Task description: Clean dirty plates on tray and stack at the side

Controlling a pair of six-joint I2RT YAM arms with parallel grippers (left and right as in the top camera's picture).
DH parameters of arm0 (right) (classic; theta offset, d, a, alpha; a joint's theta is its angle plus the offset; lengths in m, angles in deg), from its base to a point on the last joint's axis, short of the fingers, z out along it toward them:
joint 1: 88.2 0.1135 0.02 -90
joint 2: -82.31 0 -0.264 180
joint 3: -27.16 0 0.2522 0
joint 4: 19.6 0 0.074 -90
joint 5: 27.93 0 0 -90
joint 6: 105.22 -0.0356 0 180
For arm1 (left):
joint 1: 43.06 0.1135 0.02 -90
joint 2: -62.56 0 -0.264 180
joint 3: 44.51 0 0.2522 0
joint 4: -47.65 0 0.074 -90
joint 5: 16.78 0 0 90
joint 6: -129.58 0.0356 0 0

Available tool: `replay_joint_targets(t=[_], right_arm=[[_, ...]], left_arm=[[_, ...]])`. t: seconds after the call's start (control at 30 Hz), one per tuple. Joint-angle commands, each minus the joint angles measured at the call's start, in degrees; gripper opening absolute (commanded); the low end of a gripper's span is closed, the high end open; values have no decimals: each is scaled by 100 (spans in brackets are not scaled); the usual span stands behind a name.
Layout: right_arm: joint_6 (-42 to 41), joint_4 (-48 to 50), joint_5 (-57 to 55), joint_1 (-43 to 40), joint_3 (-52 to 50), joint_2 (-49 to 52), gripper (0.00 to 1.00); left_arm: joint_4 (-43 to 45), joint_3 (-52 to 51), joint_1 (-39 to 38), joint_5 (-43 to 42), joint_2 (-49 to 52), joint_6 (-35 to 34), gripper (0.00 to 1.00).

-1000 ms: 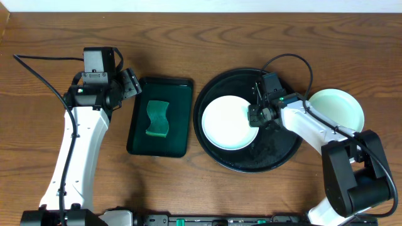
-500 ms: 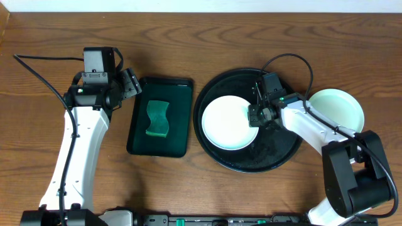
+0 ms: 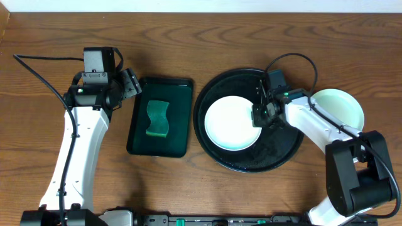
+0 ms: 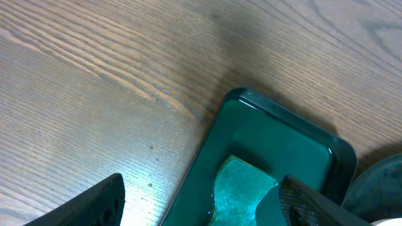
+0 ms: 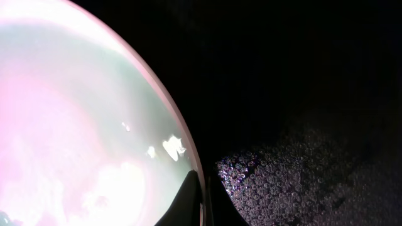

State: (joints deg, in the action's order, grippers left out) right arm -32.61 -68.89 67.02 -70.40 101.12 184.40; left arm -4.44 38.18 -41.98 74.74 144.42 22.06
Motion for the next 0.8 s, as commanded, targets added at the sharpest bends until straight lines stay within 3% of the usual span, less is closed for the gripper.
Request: replay_joint_targets(t=[0.0, 0.77], right_arm=[[-15, -2, 55, -120, 129, -101, 1], [-83, -44, 201, -260, 129, -101, 1]], left_arm=[[2, 68, 24, 70, 13, 55, 79], [0, 68, 24, 70, 13, 55, 79]])
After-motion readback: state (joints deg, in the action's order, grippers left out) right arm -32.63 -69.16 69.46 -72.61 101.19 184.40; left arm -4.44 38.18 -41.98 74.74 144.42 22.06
